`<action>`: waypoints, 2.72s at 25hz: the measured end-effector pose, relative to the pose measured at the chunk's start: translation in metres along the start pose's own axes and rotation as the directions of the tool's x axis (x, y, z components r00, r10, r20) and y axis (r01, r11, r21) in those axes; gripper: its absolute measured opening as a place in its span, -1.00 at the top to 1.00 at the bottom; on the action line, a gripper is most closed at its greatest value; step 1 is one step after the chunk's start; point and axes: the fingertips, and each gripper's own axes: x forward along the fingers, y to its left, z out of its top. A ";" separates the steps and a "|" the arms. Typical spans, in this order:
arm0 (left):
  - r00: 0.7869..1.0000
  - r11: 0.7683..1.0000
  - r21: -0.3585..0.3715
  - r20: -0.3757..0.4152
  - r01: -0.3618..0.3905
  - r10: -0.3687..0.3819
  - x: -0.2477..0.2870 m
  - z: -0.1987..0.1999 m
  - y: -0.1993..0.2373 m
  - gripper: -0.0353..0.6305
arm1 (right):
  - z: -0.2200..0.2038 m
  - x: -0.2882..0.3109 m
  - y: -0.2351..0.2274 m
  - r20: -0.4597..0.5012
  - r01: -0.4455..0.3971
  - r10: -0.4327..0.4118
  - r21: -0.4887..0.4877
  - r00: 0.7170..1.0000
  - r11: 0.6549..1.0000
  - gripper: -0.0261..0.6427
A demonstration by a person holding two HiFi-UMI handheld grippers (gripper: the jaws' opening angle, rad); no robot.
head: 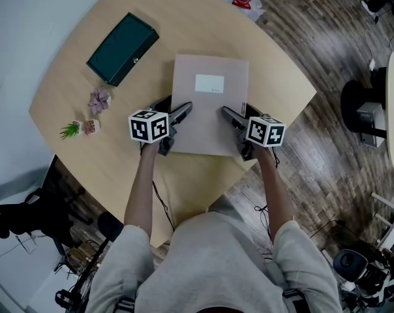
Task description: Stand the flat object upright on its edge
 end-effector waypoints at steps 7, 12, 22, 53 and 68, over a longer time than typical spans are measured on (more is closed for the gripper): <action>1.000 1.000 0.012 -0.004 -0.026 0.026 -0.001 0.000 -0.001 -0.04 | 0.000 0.000 0.001 0.001 -0.005 0.005 0.008 1.000 1.000 -0.26; 0.999 0.999 0.022 -0.007 -0.032 0.032 -0.007 -0.001 -0.006 -0.04 | 0.000 -0.006 0.006 0.008 -0.006 0.006 -0.022 1.000 1.000 -0.26; 0.999 0.995 0.098 0.026 -0.034 0.031 -0.019 0.009 -0.028 -0.04 | 0.010 -0.028 0.020 0.047 0.001 0.004 -0.104 0.999 0.995 -0.26; 0.959 0.948 0.303 0.284 -0.094 0.005 -0.094 0.068 -0.098 -0.04 | 0.065 -0.103 0.101 0.294 0.069 0.058 -0.405 0.954 0.912 -0.24; 0.908 0.896 0.411 0.418 -0.171 -0.018 -0.130 0.095 -0.135 -0.04 | 0.090 -0.139 0.135 0.386 0.137 0.091 -0.525 0.918 0.840 -0.23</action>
